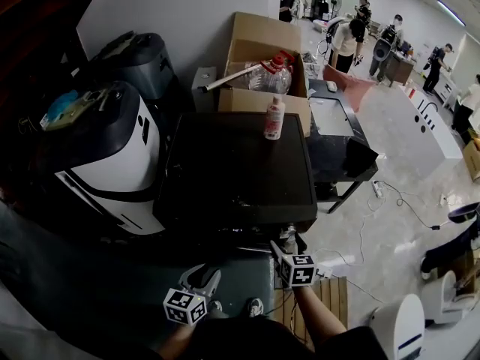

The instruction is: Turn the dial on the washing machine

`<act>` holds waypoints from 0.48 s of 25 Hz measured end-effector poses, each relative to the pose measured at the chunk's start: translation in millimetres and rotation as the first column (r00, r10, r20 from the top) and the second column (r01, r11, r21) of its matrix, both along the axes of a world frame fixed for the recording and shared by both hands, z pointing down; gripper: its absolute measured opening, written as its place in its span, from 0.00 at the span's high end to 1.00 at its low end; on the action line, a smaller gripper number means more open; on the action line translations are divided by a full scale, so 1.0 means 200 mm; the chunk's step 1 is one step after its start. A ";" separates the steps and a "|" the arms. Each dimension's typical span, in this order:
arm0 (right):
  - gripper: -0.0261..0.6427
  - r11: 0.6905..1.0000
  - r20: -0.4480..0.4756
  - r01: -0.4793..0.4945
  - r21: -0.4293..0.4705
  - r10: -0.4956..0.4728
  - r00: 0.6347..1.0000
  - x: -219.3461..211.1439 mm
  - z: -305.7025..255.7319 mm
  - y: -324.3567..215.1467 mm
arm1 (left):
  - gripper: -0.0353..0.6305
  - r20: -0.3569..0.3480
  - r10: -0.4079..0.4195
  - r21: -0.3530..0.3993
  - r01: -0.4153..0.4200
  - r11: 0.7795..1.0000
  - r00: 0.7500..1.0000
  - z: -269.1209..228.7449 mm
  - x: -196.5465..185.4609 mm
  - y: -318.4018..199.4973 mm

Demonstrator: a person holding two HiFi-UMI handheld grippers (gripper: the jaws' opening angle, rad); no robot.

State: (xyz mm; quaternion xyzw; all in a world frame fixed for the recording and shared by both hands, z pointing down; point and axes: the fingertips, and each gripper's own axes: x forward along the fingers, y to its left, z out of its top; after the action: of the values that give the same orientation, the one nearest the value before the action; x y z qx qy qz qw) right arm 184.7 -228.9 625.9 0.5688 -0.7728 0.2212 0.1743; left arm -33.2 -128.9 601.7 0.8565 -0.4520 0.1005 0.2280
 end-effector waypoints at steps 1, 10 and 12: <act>0.44 1.000 0.004 -0.004 0.008 0.004 1.000 -0.01 -0.03 0.01 | 0.74 -0.002 0.011 0.002 -0.011 1.000 1.000 -0.01 0.00 -0.01; 0.52 0.998 0.037 -0.016 0.068 0.013 0.999 -0.18 -0.25 0.12 | 0.75 -0.008 0.077 0.023 -0.076 0.997 0.997 -0.10 -0.08 -0.09; 0.56 0.996 0.040 -0.024 0.086 0.020 0.999 -0.21 -0.29 0.15 | 0.75 -0.016 0.090 0.036 -0.089 0.995 0.996 -0.11 -0.09 -0.09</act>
State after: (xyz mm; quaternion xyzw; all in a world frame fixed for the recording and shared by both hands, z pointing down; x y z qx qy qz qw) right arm 141.8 -198.1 567.2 0.5798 -0.7785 0.2006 0.1321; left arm -51.8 -146.5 579.8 0.8806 -0.4128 0.0952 0.2121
